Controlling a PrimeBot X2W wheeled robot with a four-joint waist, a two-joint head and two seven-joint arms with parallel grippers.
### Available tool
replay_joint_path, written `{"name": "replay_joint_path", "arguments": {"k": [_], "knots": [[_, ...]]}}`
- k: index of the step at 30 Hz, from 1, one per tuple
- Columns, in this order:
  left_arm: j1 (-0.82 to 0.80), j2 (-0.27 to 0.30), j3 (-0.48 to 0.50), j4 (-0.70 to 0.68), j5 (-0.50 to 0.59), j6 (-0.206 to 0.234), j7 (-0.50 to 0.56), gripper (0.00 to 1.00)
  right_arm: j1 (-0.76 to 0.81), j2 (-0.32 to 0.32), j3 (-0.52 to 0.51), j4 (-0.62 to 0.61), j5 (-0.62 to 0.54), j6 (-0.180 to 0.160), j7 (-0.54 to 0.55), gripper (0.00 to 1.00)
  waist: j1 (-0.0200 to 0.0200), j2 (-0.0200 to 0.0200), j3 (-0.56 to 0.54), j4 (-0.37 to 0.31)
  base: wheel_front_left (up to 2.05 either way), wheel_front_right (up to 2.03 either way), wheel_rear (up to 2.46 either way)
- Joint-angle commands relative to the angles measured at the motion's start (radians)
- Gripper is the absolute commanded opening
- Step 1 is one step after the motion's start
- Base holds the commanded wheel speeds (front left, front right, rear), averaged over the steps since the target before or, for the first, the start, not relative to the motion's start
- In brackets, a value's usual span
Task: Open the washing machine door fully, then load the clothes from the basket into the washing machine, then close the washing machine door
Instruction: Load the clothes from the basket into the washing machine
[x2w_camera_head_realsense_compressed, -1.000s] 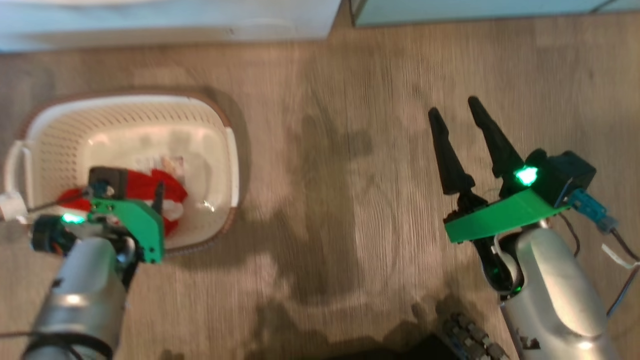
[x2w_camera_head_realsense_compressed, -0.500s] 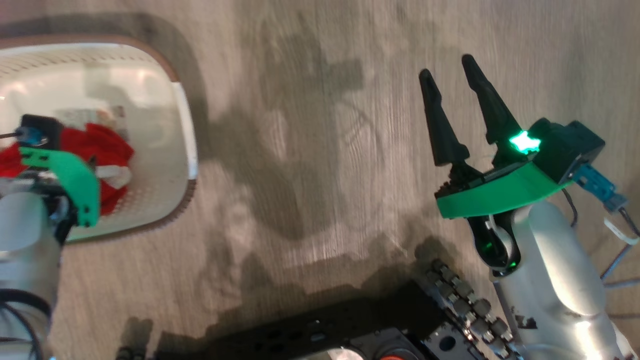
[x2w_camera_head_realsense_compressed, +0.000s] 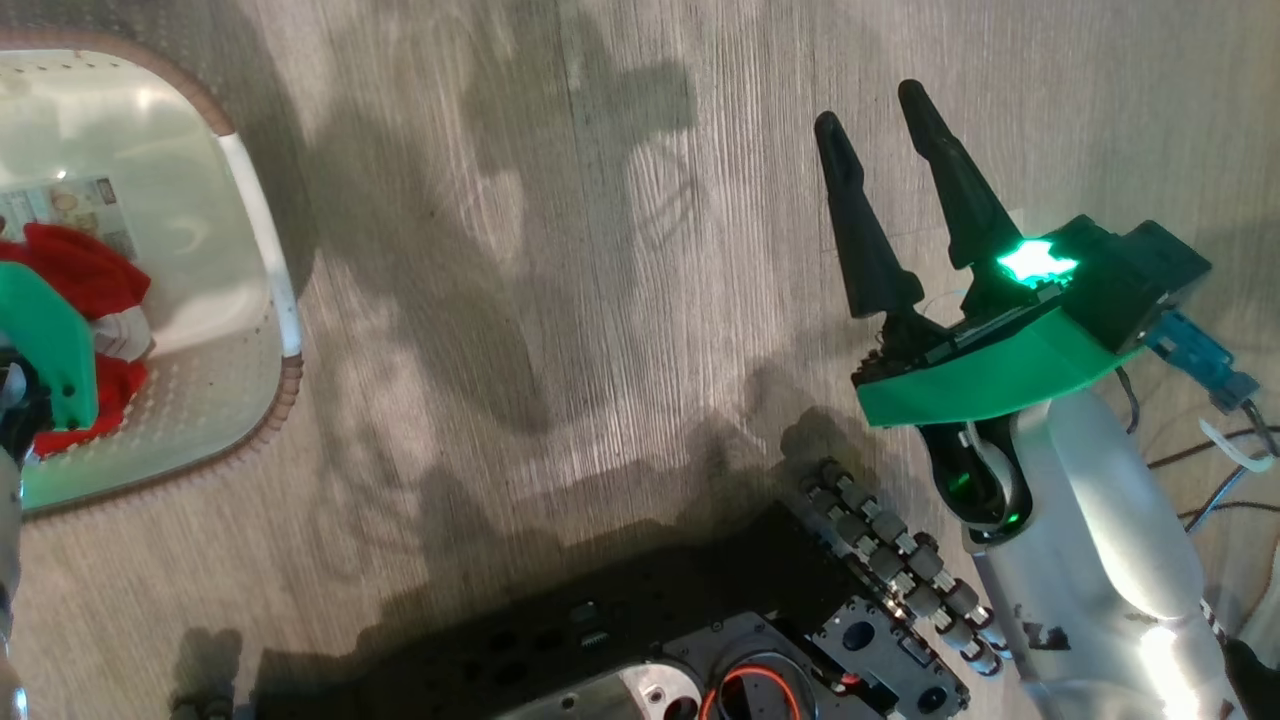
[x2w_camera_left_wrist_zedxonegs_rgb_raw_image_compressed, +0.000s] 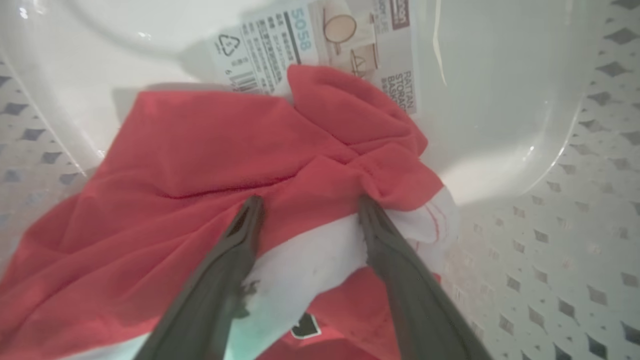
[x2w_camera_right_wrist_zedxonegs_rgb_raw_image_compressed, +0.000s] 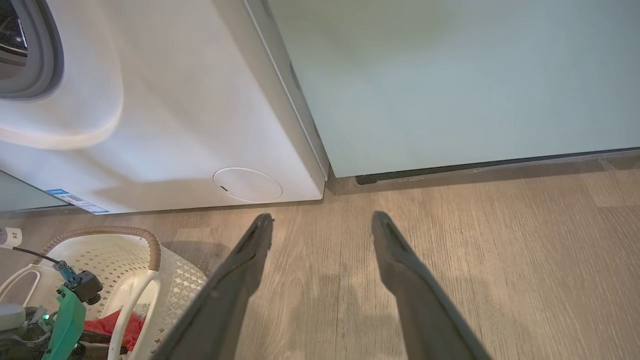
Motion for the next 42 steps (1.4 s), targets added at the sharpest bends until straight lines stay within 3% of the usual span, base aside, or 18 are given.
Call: {"name": "replay_joint_path", "arguments": {"k": [1, 12, 36, 38, 42], "knots": [[0.020, 0.053, 0.009, 0.002, 0.000, -0.004, 0.011, 1.00, 0.032, 0.007, 0.017, -0.030, 0.005, 0.000, -0.006, 1.00, -0.0001, 0.0000, 0.005, -0.001, 0.00, 0.00, 0.00], [-0.017, 0.040, -0.020, 0.003, 0.000, 0.020, 0.087, 1.00, 0.045, 0.007, 0.018, -0.041, -0.005, 0.000, -0.006, 1.00, -0.0001, 0.0000, 0.022, 0.007, 0.00, 0.00, 0.00], [-0.049, -0.018, -0.050, 0.004, -0.041, 0.040, 0.146, 0.98, 0.069, 0.007, 0.010, -0.058, -0.023, 0.000, -0.006, 1.00, -0.0001, 0.0000, 0.032, 0.027, 0.00, 0.00, 0.00], [-0.048, -0.022, -0.051, 0.004, -0.047, 0.039, 0.153, 0.00, 0.068, 0.007, 0.007, -0.056, -0.023, 0.000, -0.006, 1.00, -0.0001, 0.0000, 0.031, 0.028, 0.00, 0.00, 0.00], [-0.050, -0.023, -0.056, 0.004, -0.050, 0.037, 0.160, 0.00, 0.066, 0.007, 0.005, -0.054, -0.024, 0.000, -0.006, 1.00, -0.0001, 0.0000, 0.027, 0.028, 0.00, 0.00, 0.00]]}}
